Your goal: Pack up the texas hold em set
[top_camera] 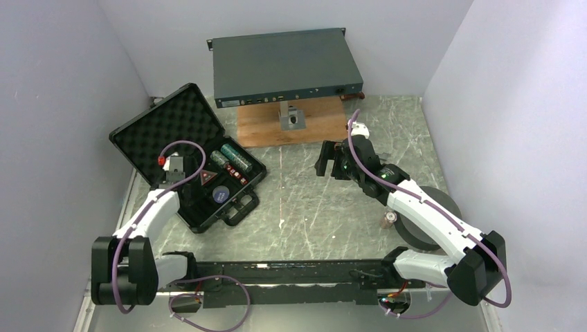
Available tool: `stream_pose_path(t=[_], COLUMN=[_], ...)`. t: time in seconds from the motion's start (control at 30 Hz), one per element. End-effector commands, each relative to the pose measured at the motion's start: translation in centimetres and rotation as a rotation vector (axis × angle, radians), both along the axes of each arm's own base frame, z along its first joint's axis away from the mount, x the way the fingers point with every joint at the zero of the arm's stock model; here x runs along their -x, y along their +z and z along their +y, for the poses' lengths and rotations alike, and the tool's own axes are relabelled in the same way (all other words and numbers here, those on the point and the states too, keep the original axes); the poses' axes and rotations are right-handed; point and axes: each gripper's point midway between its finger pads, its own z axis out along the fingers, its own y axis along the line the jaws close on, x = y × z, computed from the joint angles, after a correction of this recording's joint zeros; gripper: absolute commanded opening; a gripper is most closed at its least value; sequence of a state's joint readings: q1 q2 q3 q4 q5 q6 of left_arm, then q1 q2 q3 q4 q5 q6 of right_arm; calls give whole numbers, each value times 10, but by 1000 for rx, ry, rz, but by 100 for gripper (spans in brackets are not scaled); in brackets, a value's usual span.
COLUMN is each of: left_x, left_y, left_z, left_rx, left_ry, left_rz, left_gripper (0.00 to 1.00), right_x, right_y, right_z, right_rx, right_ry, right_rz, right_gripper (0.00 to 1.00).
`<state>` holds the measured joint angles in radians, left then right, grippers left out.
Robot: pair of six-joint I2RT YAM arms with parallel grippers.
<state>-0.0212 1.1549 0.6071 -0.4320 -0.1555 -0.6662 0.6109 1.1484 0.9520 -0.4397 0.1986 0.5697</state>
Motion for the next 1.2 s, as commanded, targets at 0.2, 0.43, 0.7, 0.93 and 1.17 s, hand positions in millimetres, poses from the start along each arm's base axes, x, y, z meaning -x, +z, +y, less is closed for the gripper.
stream_pose_path(t=[0.2,0.43,0.7,0.93,1.17], left_x=[-23,-33,-39,-43,-34], left_y=[16,18,18,23,42], left_z=[26,44,54,48,38], left_rx=[-110,-123,-149,-130,-105], left_ry=[65,119,153,116,62], left_rz=[-29,-44,-45,-72,-121], left_gripper=[13,12,14,20,45], right_x=[-4,-4,-3,-2,1], right_y=[4,3,0,4,12], right_z=[-3,-4,-6,-9,-13], right_rx=[-4,2,14,22,24], right_ry=[-16,-13,-14,-15,-21], right_rz=[-19,-23,-16,-17,-26], right_gripper=[100,100,100,100,100])
